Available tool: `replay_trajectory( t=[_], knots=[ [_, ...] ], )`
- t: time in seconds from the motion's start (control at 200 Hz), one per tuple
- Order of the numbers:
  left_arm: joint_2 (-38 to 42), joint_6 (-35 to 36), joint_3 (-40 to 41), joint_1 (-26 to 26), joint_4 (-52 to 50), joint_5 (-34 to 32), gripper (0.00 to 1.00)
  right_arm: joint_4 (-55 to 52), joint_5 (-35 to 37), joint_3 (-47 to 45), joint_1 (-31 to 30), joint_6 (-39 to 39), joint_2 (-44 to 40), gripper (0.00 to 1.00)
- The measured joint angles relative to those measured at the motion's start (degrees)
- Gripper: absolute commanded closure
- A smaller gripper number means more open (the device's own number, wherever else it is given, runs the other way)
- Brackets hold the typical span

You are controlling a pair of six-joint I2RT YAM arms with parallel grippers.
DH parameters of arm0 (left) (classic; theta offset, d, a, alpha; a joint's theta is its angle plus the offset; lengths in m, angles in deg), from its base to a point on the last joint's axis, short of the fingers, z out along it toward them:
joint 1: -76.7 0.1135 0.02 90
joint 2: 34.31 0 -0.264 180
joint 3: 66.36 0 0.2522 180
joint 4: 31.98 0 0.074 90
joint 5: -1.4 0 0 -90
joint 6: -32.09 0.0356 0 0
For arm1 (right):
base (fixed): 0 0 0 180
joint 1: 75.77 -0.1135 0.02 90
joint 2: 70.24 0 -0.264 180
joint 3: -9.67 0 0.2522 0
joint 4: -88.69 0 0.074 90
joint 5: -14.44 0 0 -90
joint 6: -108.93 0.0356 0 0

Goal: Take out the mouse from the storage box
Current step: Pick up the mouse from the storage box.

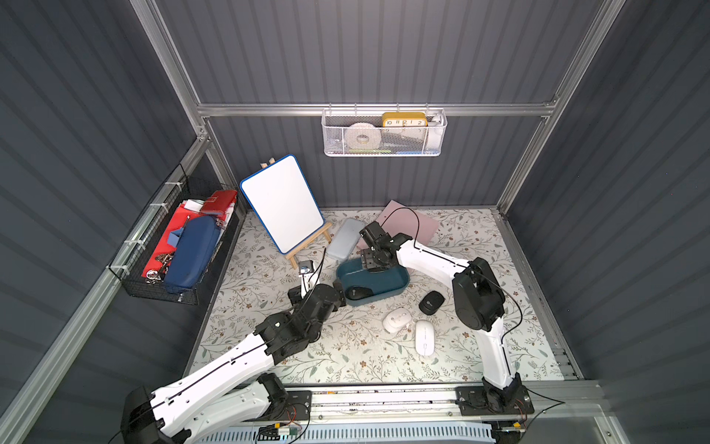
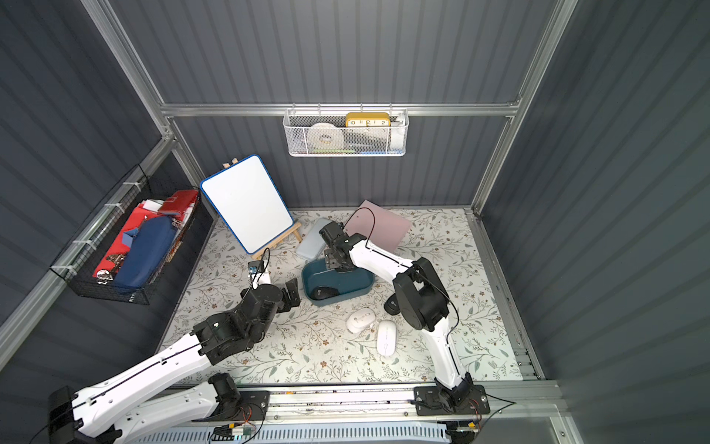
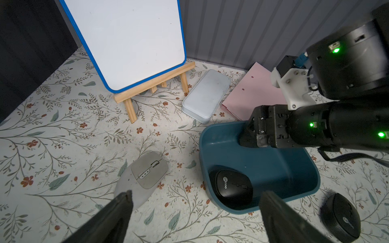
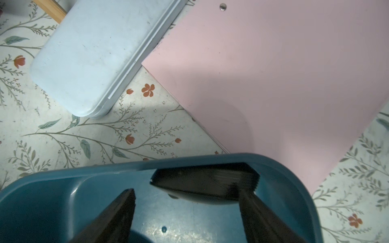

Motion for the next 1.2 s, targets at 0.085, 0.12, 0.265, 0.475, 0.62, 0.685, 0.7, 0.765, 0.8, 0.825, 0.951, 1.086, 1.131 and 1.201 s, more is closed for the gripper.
replay_trajectory(
  t=[0.085, 0.12, 0.265, 0.475, 0.62, 0.685, 0.7, 0.765, 0.8, 0.825, 0.951, 1.086, 1.131, 1.201],
  knots=[
    [0.0, 0.0, 0.0, 0.0, 0.1, 0.0, 0.01, 0.3, -0.3, 0.5, 0.2, -0.4, 1.1, 0.19],
    [0.0, 0.0, 0.0, 0.0, 0.2, 0.1, 0.01, 0.3, -0.6, 0.7, 0.3, -0.5, 1.6, 0.19],
    [-0.3, 0.0, 0.0, 0.0, 0.3, 0.2, 0.01, -0.2, -1.8, 1.1, 0.5, -0.8, 3.6, 0.2],
    [-1.8, 0.0, 0.0, 0.0, 0.3, 0.3, 0.01, -1.3, -3.4, -0.3, 0.5, -1.0, 2.4, 0.19],
    [-2.8, 0.0, 0.0, 0.0, 0.5, 0.4, 0.01, -1.1, -5.0, -4.5, 0.8, -0.6, -2.2, 0.17],
    [-3.1, 0.0, 0.0, 0.0, 0.7, 0.4, 0.0, -0.8, -6.3, -5.7, 1.0, -0.3, -3.4, 0.16],
    [-3.1, 0.0, 0.0, 0.0, 0.8, 0.4, 0.01, -0.6, -6.6, -5.9, 1.1, -0.3, -3.5, 0.15],
    [-3.3, 0.0, 0.0, 0.0, 0.9, 0.4, 0.01, 0.3, -7.7, -6.7, 1.2, 0.0, -3.4, 0.1],
    [-3.3, 0.0, 0.0, 0.0, 0.9, 0.4, 0.01, 0.8, -8.3, -7.3, 1.4, 0.0, -3.3, 0.08],
    [-3.3, 0.0, 0.0, 0.0, 1.0, 0.4, 0.0, 1.2, -9.1, -7.8, 1.6, 0.0, -3.2, 0.07],
    [-3.3, 0.0, 0.0, 0.0, 1.0, 0.4, 0.01, 2.5, -11.6, -9.5, 2.2, -1.8, -3.1, 0.06],
    [-3.1, 0.0, 0.0, 0.0, 1.1, 0.4, 0.0, 2.3, -13.4, -9.5, 2.7, -8.4, -3.1, 0.07],
    [-3.1, 0.0, 0.0, 0.0, 1.2, 0.4, 0.01, 1.8, -13.8, -9.5, 2.7, -11.3, -3.1, 0.07],
    [-3.0, 0.0, 0.0, 0.0, 1.3, 0.4, 0.01, 0.9, -14.1, -9.5, 2.8, -15.9, -3.1, 0.08]
  ],
)
